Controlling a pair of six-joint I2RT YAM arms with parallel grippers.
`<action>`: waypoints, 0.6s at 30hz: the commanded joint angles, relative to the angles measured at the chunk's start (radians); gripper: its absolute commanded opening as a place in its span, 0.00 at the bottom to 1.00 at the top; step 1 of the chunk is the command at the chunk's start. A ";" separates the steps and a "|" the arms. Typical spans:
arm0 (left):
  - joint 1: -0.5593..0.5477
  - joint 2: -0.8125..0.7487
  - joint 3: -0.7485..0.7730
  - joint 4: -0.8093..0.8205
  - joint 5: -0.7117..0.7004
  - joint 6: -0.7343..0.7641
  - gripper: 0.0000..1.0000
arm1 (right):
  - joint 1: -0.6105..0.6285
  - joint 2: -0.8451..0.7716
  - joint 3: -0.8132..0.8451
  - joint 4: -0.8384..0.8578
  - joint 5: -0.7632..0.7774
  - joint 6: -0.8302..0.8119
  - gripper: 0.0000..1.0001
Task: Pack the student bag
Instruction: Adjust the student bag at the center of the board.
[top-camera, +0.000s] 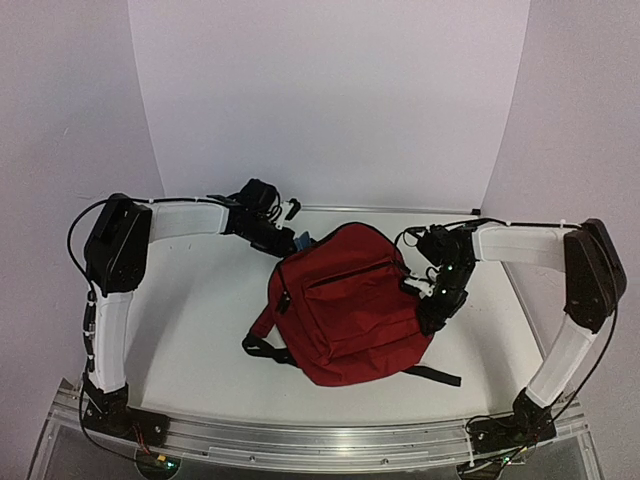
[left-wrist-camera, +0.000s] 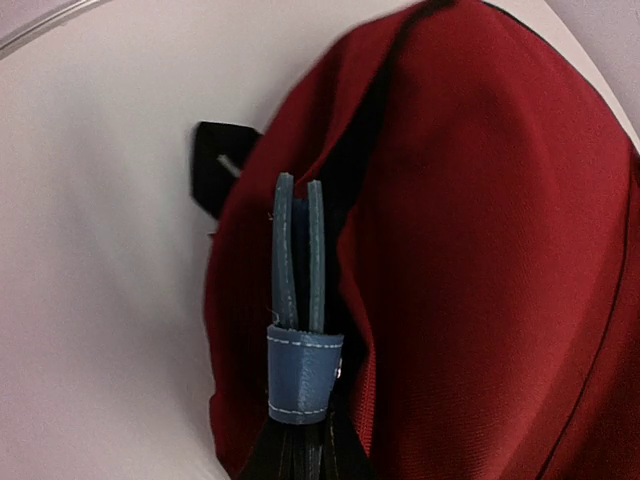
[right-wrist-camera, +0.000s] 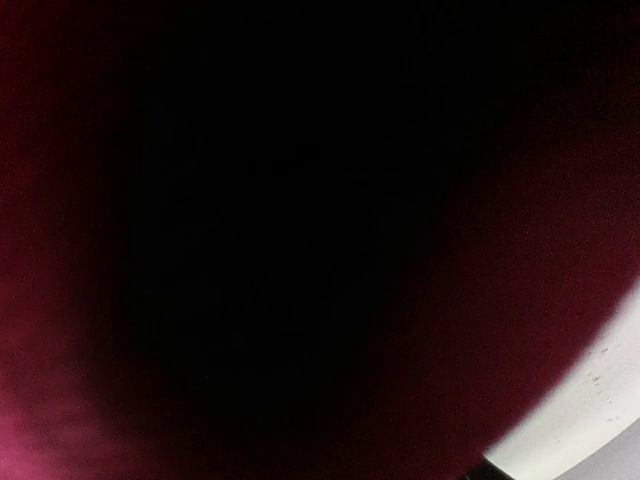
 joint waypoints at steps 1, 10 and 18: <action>-0.057 -0.153 -0.162 0.030 0.072 0.030 0.00 | -0.067 0.122 0.166 0.069 0.046 -0.042 0.61; -0.120 -0.456 -0.463 0.109 0.118 -0.081 0.00 | -0.054 0.334 0.506 0.076 -0.101 -0.031 0.61; -0.147 -0.595 -0.548 0.076 0.078 -0.138 0.00 | 0.022 0.344 0.667 0.081 -0.088 -0.002 0.63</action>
